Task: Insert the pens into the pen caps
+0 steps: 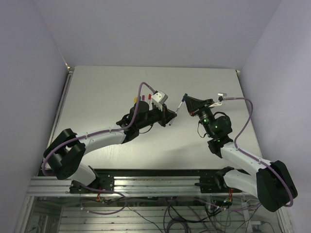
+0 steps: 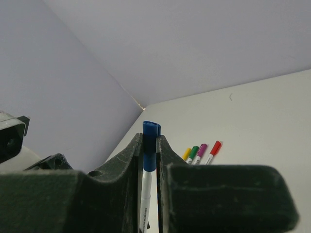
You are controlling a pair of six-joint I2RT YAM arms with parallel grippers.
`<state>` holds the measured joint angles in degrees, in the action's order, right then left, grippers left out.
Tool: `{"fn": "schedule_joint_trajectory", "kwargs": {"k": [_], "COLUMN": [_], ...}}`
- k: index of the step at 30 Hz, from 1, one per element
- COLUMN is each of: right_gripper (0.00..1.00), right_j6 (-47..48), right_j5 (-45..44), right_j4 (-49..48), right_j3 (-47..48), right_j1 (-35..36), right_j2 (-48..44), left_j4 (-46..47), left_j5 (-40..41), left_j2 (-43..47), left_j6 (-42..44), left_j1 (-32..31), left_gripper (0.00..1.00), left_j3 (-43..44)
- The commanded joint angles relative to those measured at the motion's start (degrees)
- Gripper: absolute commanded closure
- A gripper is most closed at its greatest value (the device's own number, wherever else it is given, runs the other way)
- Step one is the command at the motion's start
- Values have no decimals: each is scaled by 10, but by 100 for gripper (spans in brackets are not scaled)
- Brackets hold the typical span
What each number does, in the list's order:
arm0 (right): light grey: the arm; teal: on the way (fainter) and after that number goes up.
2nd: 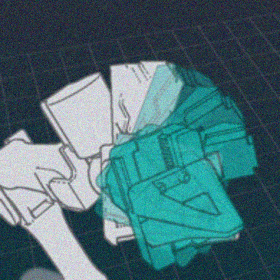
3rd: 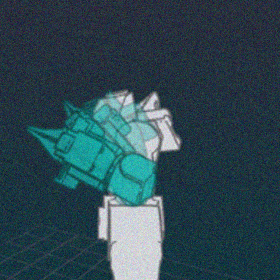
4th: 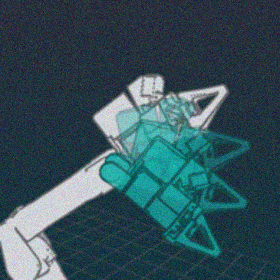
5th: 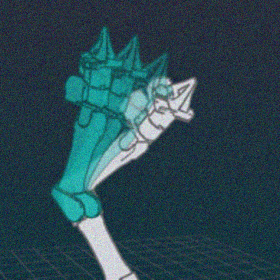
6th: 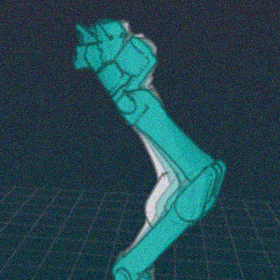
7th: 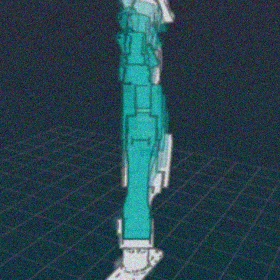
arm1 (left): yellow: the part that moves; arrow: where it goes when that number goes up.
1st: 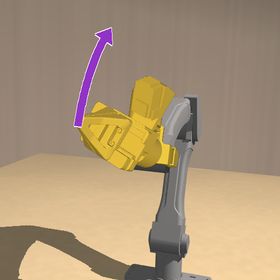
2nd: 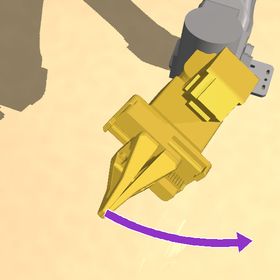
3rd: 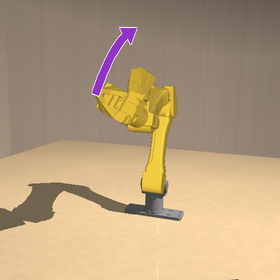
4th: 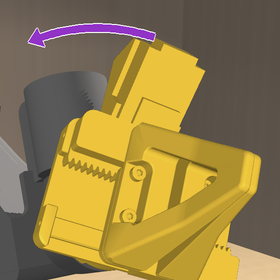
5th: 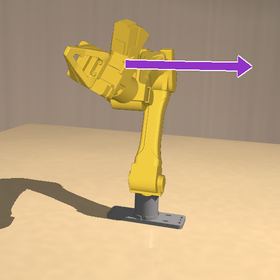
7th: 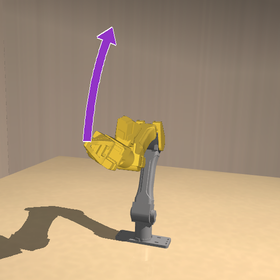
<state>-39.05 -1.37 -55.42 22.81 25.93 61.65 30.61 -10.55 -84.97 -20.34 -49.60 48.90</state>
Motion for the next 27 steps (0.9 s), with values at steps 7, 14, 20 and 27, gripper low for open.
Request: {"fn": "schedule_joint_trajectory", "kwargs": {"k": [7, 14, 20, 27], "right_gripper": [100, 100, 100, 100], "right_j6": [-21, -23, 4, 34], "right_j5": [83, 134, 142, 124], "right_j4": [50, 105, 159, 232], "right_j3": [6, 14, 34, 59], "right_j1": [-2, 1, 16, 56], "right_j2": [15, 53, 77, 107], "left_j4": [48, 57, 64, 92], "left_j5": [35, 62, 95, 101], "left_j2": [23, 40, 56, 64], "left_j6": [-2, -3, -1, 1], "left_j1": [-2, -3, 0, 11], "left_gripper": [93, 93, 93, 93], "left_j3": [-15, -18, -18, -18]}}
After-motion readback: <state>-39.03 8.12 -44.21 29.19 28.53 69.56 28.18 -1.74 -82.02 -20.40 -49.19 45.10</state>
